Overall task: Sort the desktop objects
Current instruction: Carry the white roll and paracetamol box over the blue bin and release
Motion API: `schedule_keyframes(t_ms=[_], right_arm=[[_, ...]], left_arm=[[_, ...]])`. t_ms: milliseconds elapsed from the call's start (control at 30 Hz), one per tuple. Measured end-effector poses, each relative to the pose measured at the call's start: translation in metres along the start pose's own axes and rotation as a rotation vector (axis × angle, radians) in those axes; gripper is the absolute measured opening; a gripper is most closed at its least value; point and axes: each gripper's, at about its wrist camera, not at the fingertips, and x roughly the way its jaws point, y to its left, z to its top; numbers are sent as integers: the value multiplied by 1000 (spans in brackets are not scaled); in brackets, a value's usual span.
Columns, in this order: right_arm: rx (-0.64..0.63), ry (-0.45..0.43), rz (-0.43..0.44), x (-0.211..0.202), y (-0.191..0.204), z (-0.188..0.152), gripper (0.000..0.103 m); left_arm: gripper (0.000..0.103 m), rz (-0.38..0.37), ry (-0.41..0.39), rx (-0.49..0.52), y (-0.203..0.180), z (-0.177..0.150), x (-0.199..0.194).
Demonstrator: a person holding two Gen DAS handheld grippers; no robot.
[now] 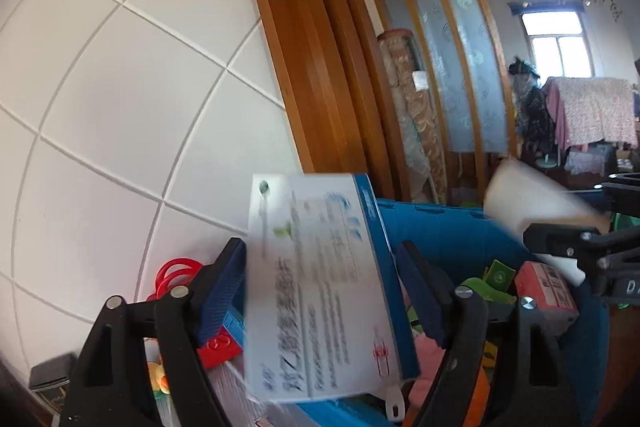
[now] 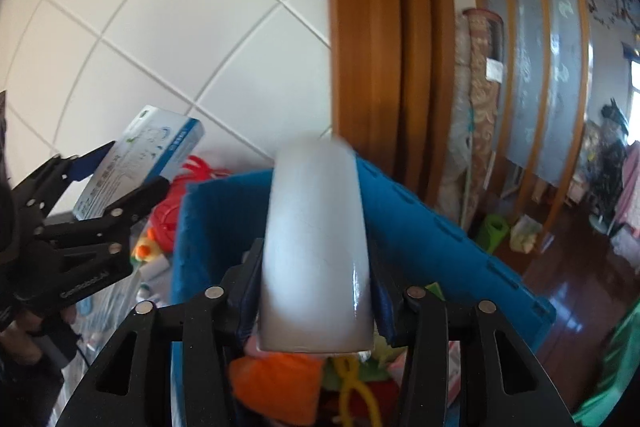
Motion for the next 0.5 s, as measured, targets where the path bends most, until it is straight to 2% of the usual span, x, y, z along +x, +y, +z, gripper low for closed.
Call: schedule_keyframes(t_ms=[33,167,233,500], right_arm=[[4,-5,-18,4,-7,4,71],[24,-25,-12,3,-28,7,84],[22,-38,0,-1,-30,8,85],[12,-62,58,-11,-36,6,92]], left_arm=[[82,29,4,1,-4,5,7],[93,41,13,-27,-14,14,19],[97,54,11,-45,-15,16,22],[97,113,14,-68,-20,9,10]])
